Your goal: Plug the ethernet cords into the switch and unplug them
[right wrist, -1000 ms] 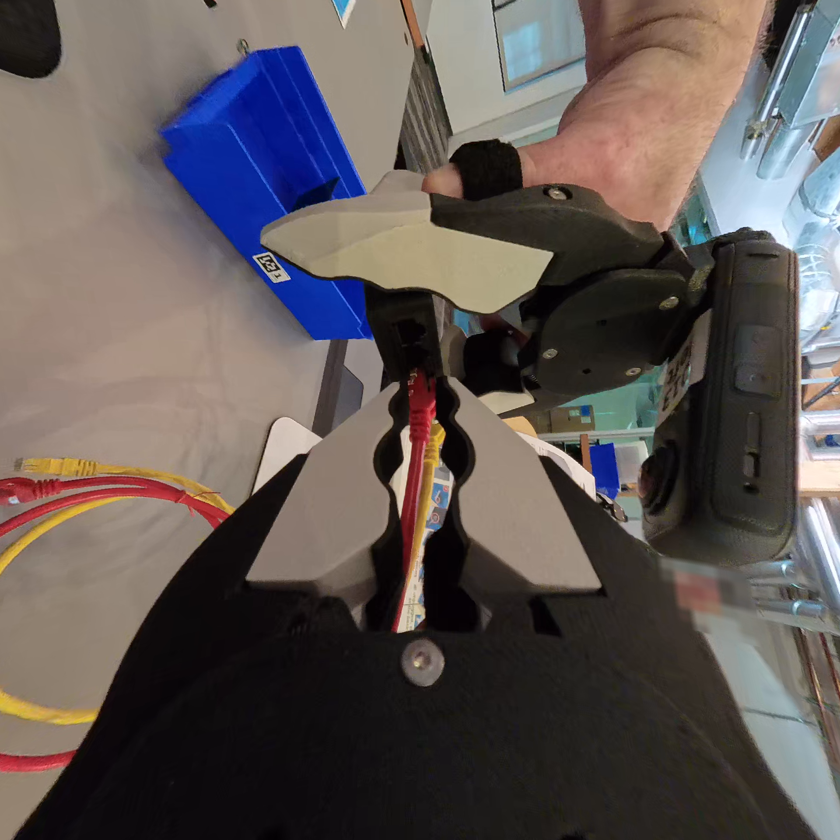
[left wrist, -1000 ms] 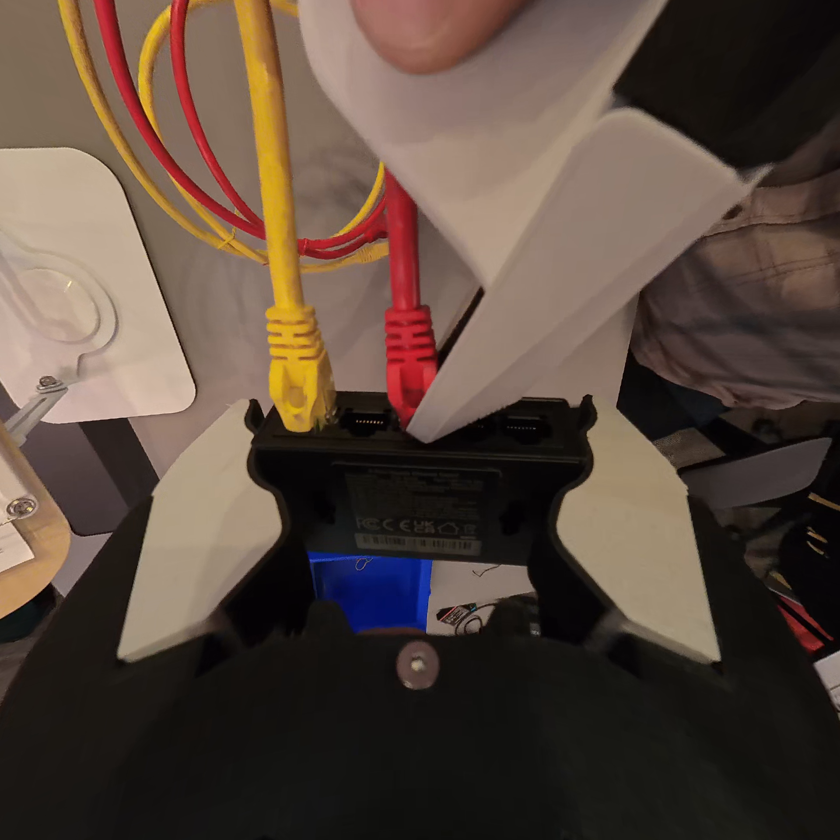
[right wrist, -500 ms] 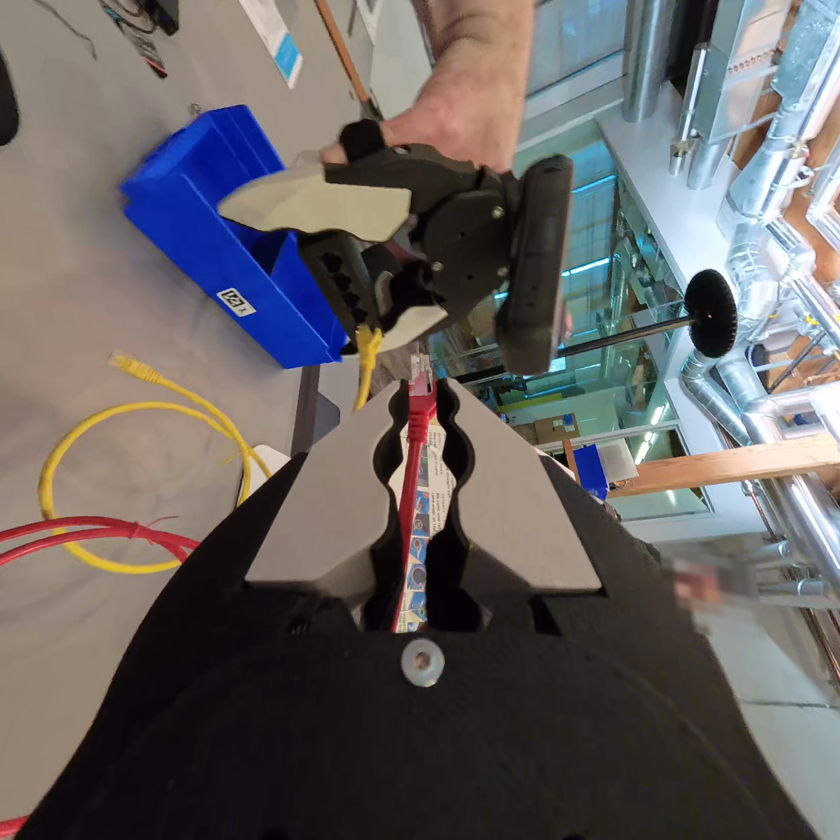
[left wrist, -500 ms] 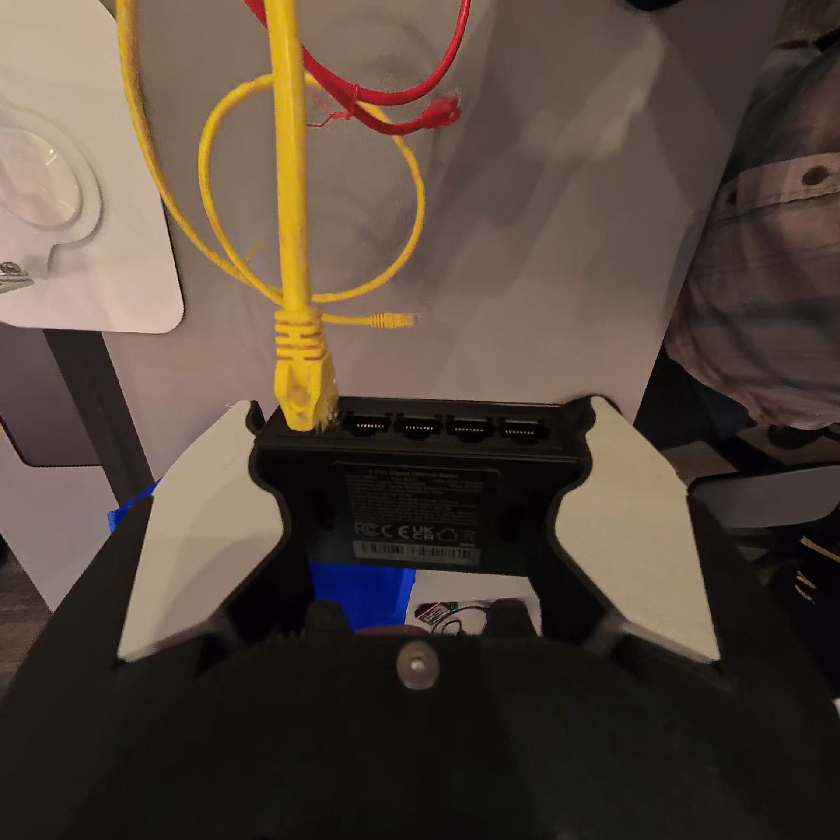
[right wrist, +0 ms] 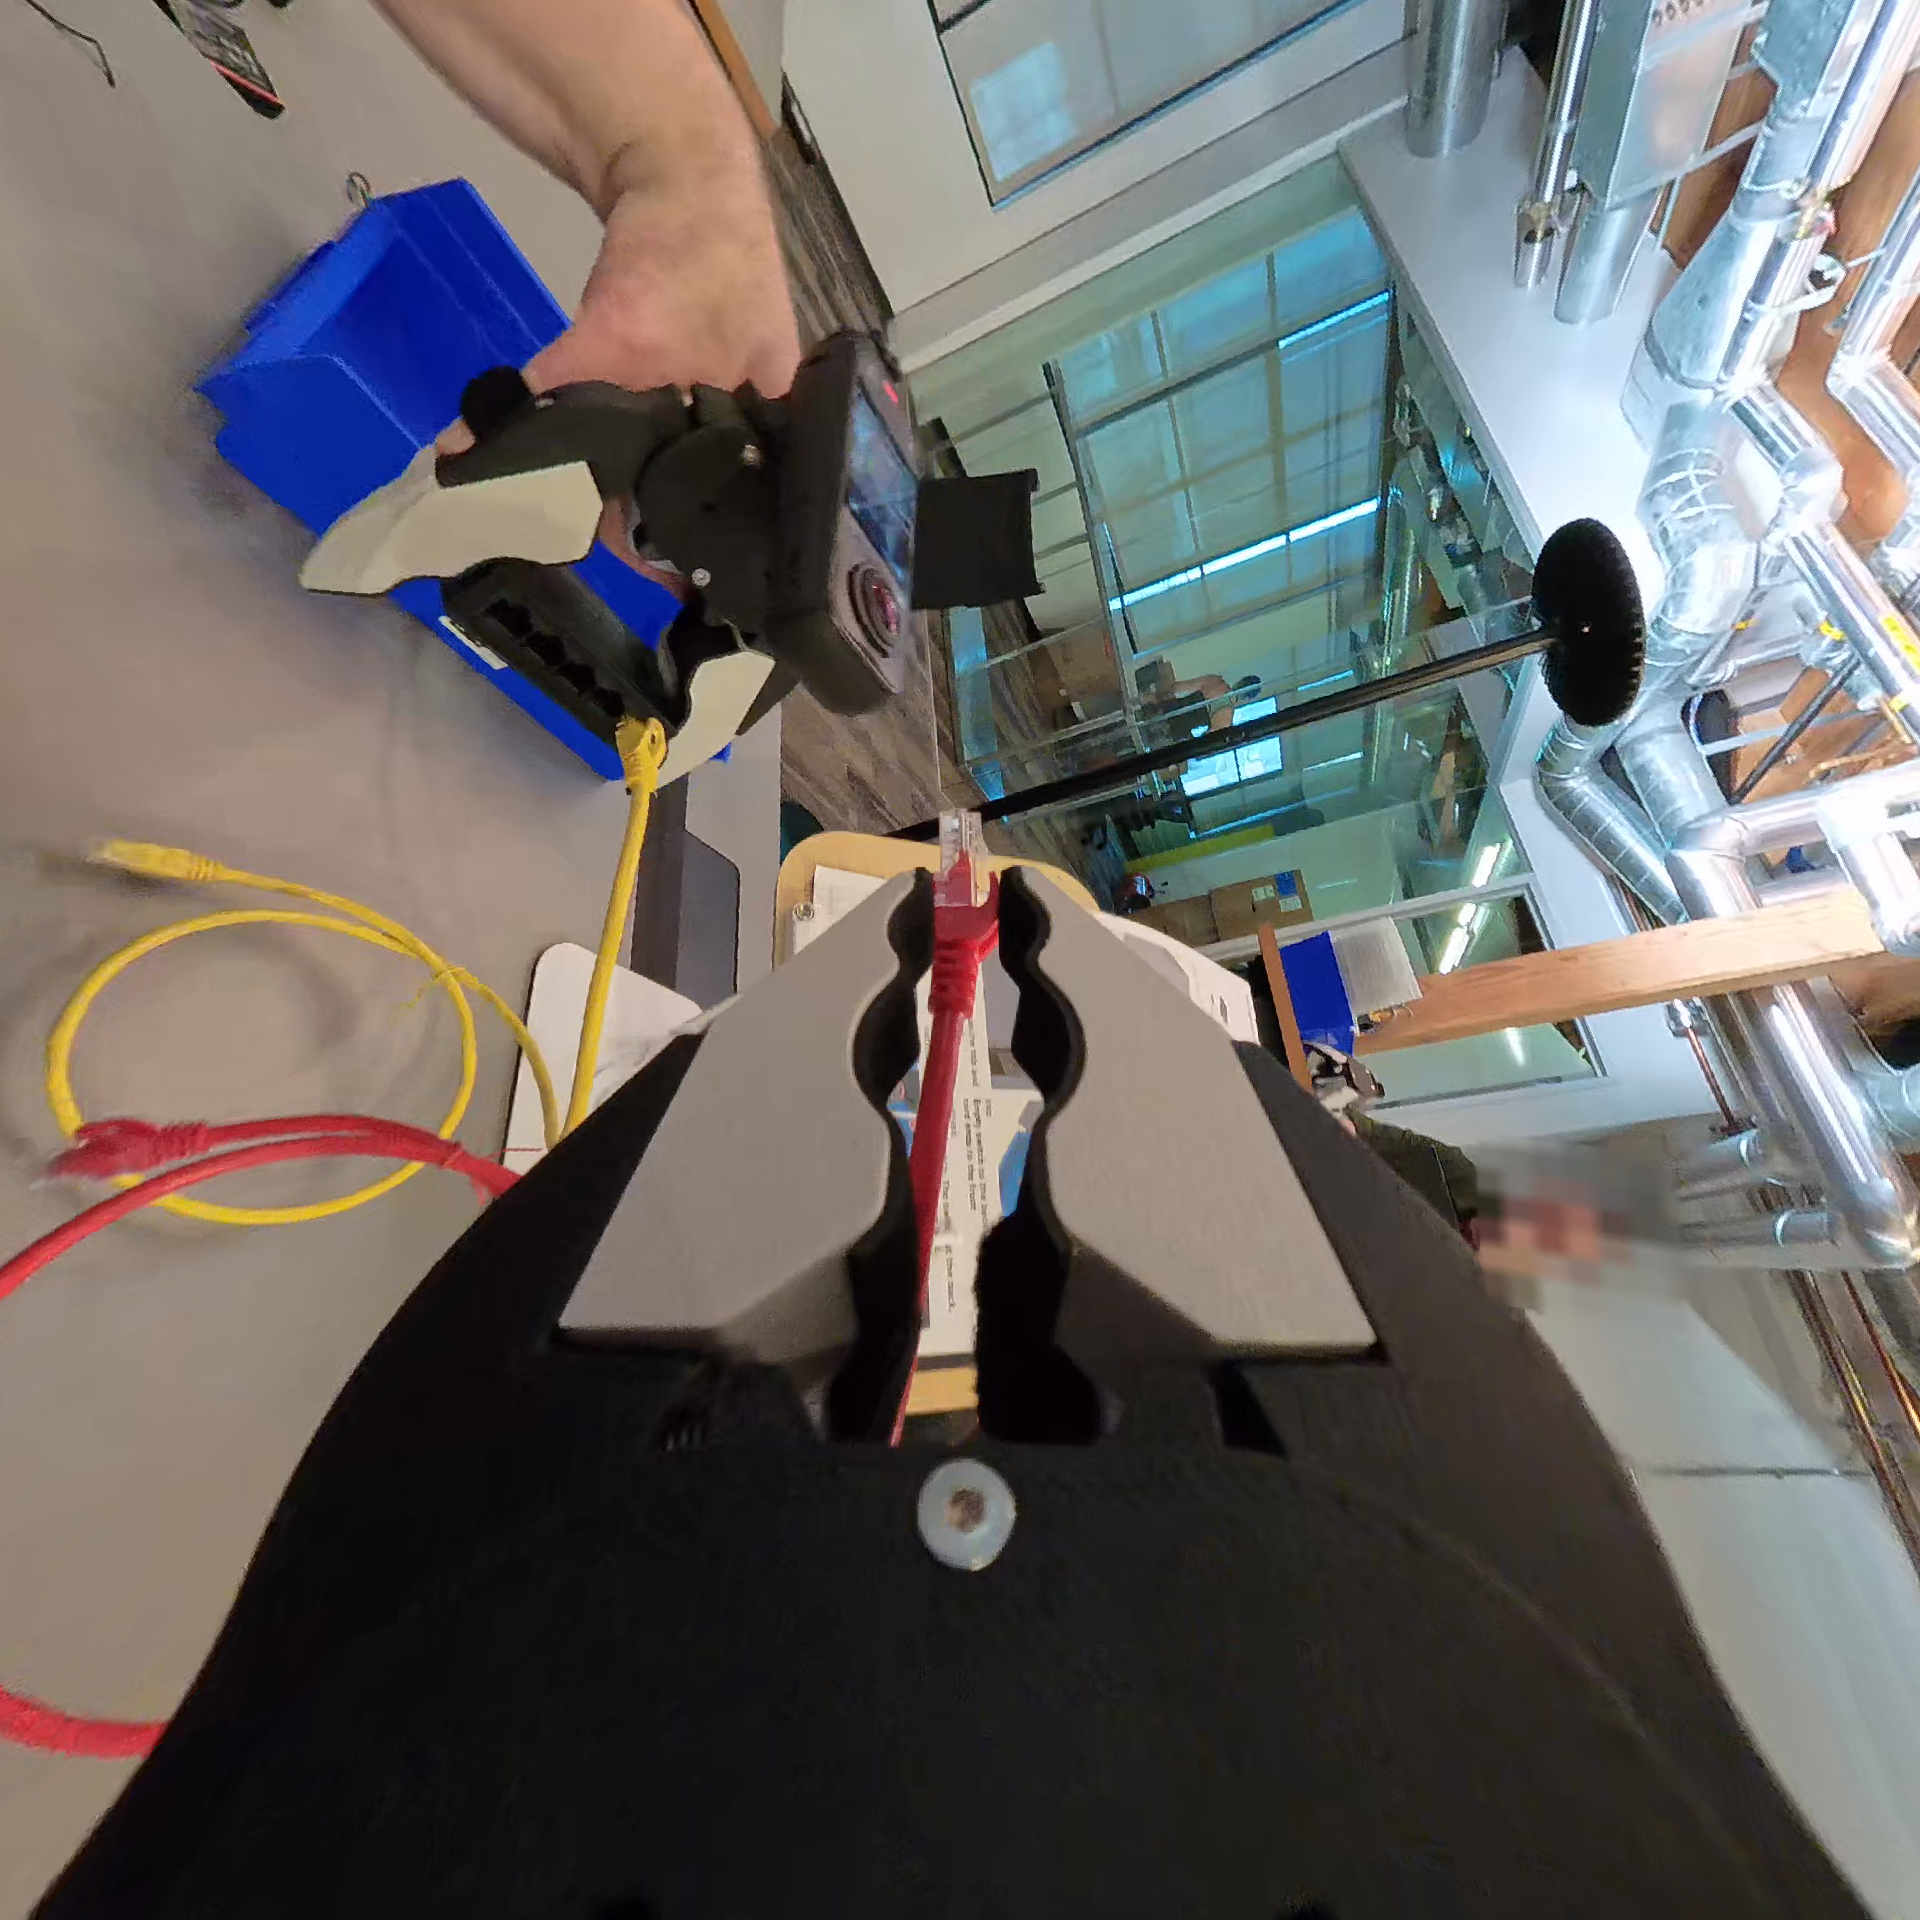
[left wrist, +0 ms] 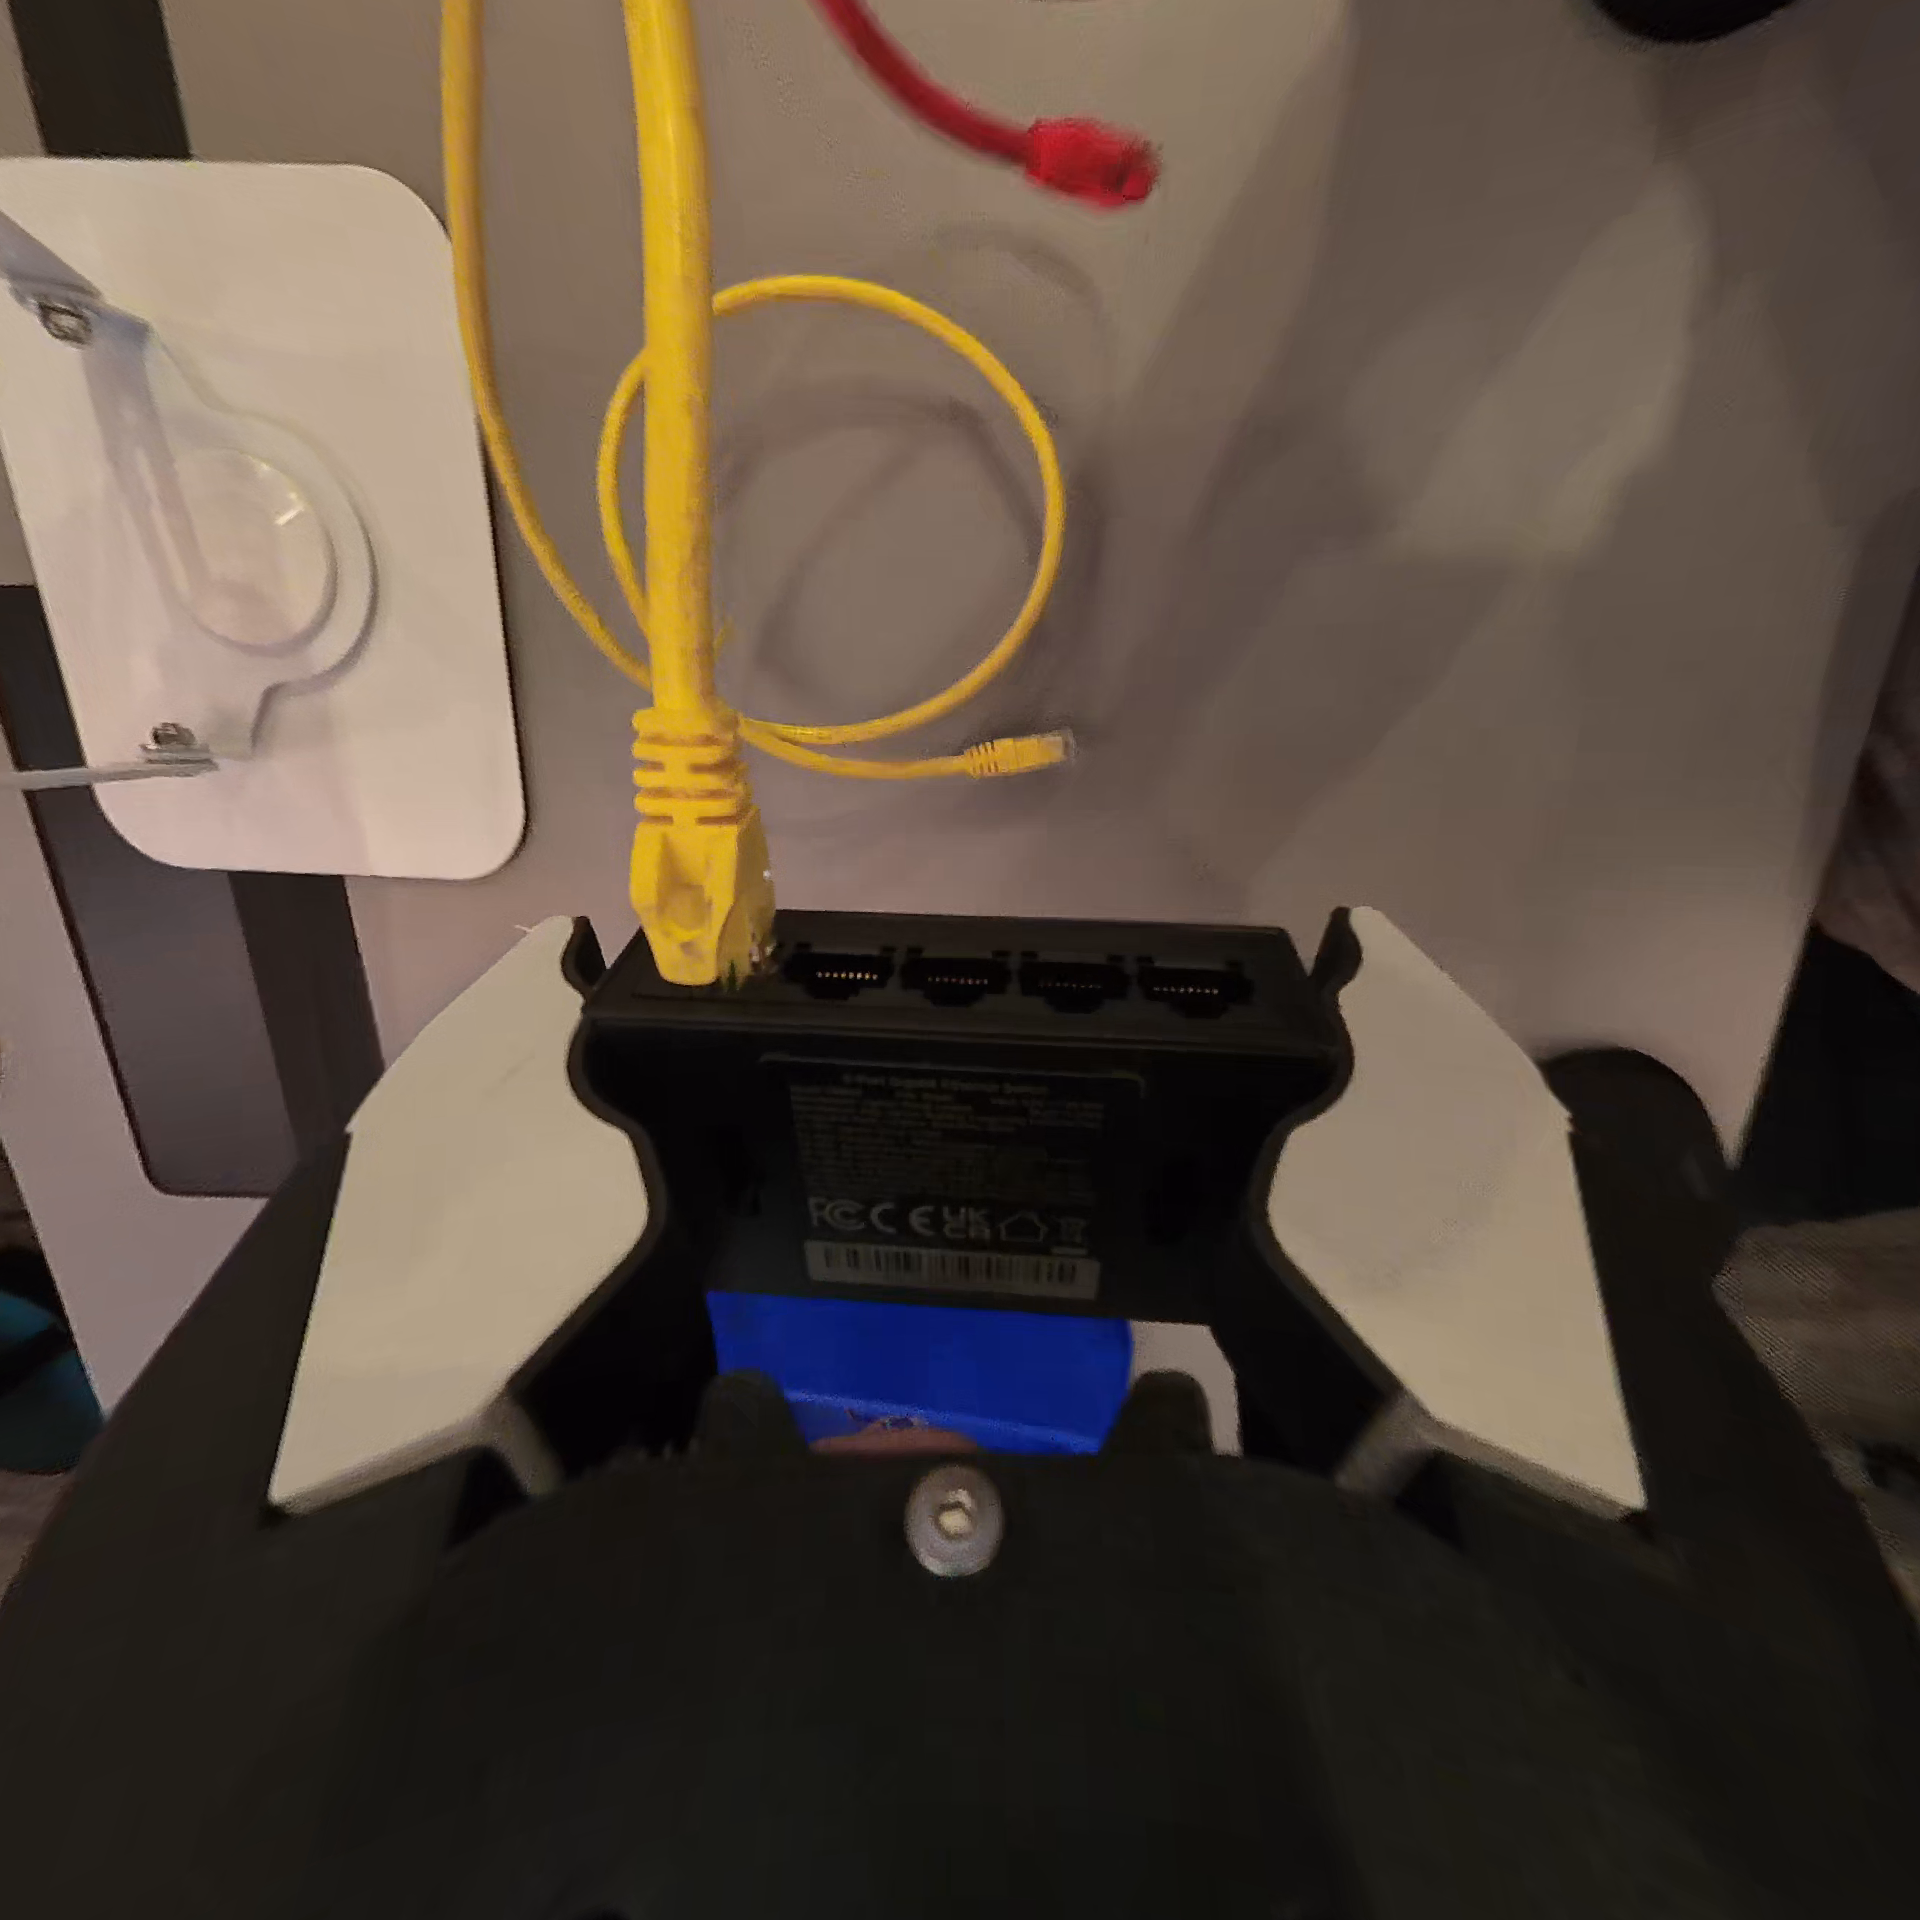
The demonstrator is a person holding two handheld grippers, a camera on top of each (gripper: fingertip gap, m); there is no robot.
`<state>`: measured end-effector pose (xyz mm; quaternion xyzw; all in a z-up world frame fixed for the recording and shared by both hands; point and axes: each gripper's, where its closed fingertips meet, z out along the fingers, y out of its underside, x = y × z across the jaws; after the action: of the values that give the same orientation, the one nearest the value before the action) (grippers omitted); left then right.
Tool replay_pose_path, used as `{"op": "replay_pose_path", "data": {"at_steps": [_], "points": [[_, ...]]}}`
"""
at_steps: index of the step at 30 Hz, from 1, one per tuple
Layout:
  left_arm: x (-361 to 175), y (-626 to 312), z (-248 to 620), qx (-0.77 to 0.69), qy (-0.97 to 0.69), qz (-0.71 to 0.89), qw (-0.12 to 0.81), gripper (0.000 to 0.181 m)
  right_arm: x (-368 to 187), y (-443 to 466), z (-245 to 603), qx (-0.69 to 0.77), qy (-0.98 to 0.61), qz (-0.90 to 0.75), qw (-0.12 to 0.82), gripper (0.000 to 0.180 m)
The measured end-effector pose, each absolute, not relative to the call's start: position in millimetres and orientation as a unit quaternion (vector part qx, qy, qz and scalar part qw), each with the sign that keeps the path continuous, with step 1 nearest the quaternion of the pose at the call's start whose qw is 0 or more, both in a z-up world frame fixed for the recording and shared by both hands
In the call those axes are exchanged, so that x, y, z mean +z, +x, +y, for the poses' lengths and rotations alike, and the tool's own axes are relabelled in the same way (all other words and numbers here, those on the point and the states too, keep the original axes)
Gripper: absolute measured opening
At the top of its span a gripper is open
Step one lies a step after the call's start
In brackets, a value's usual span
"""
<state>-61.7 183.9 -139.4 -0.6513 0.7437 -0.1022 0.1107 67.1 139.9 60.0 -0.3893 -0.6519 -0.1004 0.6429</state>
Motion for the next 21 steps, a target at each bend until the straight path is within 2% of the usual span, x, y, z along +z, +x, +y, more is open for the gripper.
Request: {"op": "replay_pose_path", "data": {"at_steps": [10,14,21], "points": [[-188.2,-32.4,191.9,-0.179,-0.624,0.730,0.212,0.125,55.4,115.7,142.6,-0.145,-0.439,-0.628,0.626,0.010],[-189.6,-31.3,195.6,-0.198,-0.613,0.722,0.253,0.125,66.7,152.3,145.9,-0.171,-0.463,-0.600,0.630,0.011],[-177.2,-38.5,190.0,-0.202,-0.600,0.726,0.268,0.125,91.6,231.1,158.1,-0.223,-0.503,-0.549,0.629,0.010]]}}
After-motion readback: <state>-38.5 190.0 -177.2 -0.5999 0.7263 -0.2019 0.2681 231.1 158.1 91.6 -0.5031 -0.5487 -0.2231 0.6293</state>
